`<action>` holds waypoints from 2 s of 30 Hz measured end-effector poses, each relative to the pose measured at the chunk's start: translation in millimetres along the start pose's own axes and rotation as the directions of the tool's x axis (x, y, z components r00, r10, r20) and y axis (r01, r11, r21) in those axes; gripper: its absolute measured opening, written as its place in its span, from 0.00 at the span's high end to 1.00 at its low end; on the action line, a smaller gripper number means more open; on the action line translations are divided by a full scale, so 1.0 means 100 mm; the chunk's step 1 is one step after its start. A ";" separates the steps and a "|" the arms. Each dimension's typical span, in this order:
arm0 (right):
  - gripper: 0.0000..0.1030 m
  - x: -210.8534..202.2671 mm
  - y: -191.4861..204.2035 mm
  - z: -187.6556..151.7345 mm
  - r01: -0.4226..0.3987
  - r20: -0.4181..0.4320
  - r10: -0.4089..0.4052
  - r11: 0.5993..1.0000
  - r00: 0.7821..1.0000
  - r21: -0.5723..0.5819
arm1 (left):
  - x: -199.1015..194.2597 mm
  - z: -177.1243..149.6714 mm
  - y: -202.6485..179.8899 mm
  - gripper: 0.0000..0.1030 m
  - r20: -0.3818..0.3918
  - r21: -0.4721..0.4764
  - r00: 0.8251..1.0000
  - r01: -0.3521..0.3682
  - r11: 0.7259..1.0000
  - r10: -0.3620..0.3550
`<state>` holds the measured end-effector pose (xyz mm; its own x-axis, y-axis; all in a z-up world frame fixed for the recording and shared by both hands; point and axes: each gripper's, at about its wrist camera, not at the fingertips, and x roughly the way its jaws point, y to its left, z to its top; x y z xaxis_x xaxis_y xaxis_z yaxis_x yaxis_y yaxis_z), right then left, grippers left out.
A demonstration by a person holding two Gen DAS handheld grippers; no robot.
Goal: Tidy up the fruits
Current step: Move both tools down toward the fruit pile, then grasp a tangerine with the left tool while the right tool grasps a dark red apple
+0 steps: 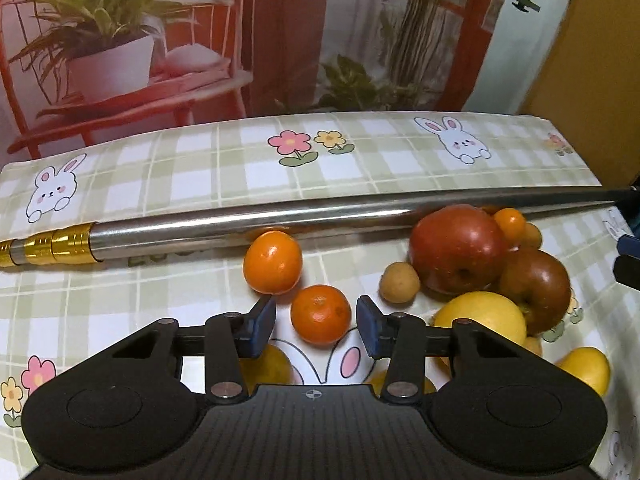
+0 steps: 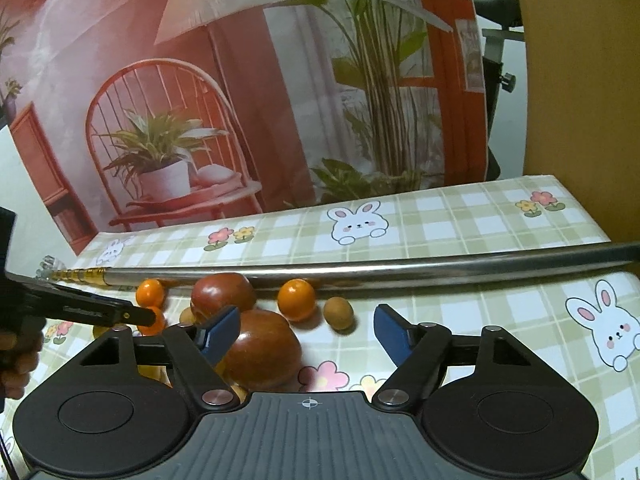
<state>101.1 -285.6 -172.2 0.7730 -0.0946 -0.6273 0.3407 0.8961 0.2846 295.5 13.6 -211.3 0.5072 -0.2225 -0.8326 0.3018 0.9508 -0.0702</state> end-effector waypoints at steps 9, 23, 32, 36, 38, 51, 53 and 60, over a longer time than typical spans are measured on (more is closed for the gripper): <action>0.31 0.03 0.00 -0.01 -0.008 -0.003 0.008 1.000 1.000 0.011 | 0.09 0.02 -0.09 0.55 -0.013 0.049 0.999 -0.038 0.998 0.039; 0.31 0.03 -0.01 -0.04 -0.023 -0.010 0.023 0.999 1.000 0.029 | -0.16 -0.07 -0.16 0.66 0.055 0.057 0.998 -0.019 0.998 0.016; 0.32 0.11 0.04 -0.03 -0.065 -0.031 0.064 0.997 0.997 -0.028 | -0.76 -0.28 -0.19 0.66 0.162 0.010 0.987 0.008 1.000 -0.010; 0.35 0.28 0.10 0.00 -0.109 -0.083 0.105 0.993 0.991 -0.040 | -0.96 -0.45 -0.21 0.66 0.194 0.000 0.981 -0.003 1.000 0.003; 0.36 0.40 0.11 0.01 -0.132 -0.117 0.129 0.991 0.985 -0.019 | -1.03 -0.54 -0.21 0.66 0.200 -0.015 0.980 0.002 1.000 0.002; 0.46 0.75 0.27 -0.08 -0.100 -0.214 0.091 0.995 0.973 -0.031 | -1.12 -0.86 -0.14 0.66 0.181 -0.067 0.983 0.043 0.997 -0.030; 0.46 0.70 0.26 -0.09 -0.084 -0.206 0.078 0.996 0.975 -0.024 | -1.17 -0.89 -0.14 0.66 0.191 -0.066 0.981 0.052 0.996 -0.039; 0.46 0.32 0.19 -0.05 -0.089 -0.151 0.090 0.996 0.984 0.008 | -1.26 -1.08 -0.13 0.66 0.187 -0.060 0.981 0.062 0.996 -0.050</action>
<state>129.5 -269.6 -190.5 0.7106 0.0527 -0.7017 0.2744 0.8975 0.3453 140.1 52.1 -165.4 0.6340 -0.3059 -0.7103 0.2835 0.9464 -0.1545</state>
